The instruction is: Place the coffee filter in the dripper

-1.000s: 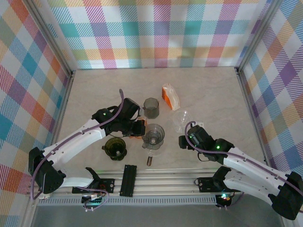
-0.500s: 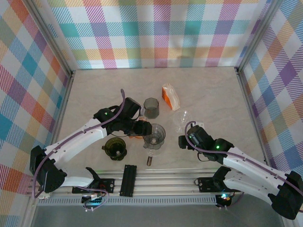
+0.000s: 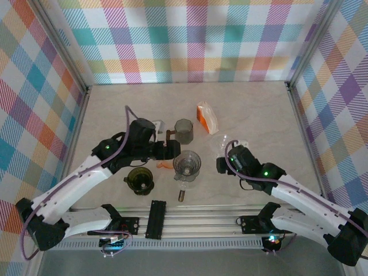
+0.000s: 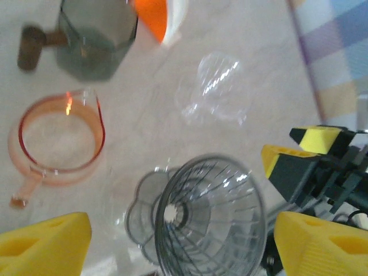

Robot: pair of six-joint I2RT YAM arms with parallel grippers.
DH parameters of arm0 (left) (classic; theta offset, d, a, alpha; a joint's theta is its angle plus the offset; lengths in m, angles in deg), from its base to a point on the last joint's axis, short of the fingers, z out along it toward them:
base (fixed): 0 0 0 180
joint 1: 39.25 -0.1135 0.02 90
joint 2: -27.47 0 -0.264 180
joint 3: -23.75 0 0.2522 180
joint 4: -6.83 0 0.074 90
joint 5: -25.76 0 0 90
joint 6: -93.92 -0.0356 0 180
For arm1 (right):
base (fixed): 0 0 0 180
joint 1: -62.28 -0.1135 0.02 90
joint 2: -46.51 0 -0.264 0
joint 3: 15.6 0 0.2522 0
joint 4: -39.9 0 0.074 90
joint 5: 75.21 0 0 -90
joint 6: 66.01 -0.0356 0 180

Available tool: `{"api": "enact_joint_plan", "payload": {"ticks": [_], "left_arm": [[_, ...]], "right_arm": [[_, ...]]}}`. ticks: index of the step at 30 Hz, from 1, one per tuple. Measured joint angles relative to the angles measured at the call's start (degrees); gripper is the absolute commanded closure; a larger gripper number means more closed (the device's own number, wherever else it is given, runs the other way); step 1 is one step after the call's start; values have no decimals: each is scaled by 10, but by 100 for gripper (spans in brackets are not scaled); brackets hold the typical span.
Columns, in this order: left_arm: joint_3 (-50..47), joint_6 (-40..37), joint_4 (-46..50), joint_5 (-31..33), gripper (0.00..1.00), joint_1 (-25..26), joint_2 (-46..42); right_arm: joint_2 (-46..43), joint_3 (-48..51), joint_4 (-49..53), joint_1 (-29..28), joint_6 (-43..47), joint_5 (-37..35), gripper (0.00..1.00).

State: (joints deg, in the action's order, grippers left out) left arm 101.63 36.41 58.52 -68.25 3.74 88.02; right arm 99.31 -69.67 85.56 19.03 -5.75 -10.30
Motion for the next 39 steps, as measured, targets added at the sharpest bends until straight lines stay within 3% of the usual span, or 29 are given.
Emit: {"api": "enact_joint_plan", "payload": {"ticks": [1,7,10,12,16,23,39], "left_arm": [[-16,3,-17,8,0,0,-17],[-62,11,-32,66,0,0,-55],[-68,7,-37,74,0,0,-50],[-83,2,-47,75,0,0,-52],[-117,-7,-54,70,0,0,-55],[-127,-11,-77,60,0,-1,-50],[-128,-23,-106,54,0,-15,-7]], "right_arm": [[13,-12,-8,9,12,1,8],[145,-107,-57,122,63,92,22],[216,-156,-71,152,86,118,12],[275,-207,-71,155,108,129,0],[397,-305,-98,155,155,147,1],[529,-390,-108,158,207,150,1],[638,-478,-128,169,247,125,1]]}}
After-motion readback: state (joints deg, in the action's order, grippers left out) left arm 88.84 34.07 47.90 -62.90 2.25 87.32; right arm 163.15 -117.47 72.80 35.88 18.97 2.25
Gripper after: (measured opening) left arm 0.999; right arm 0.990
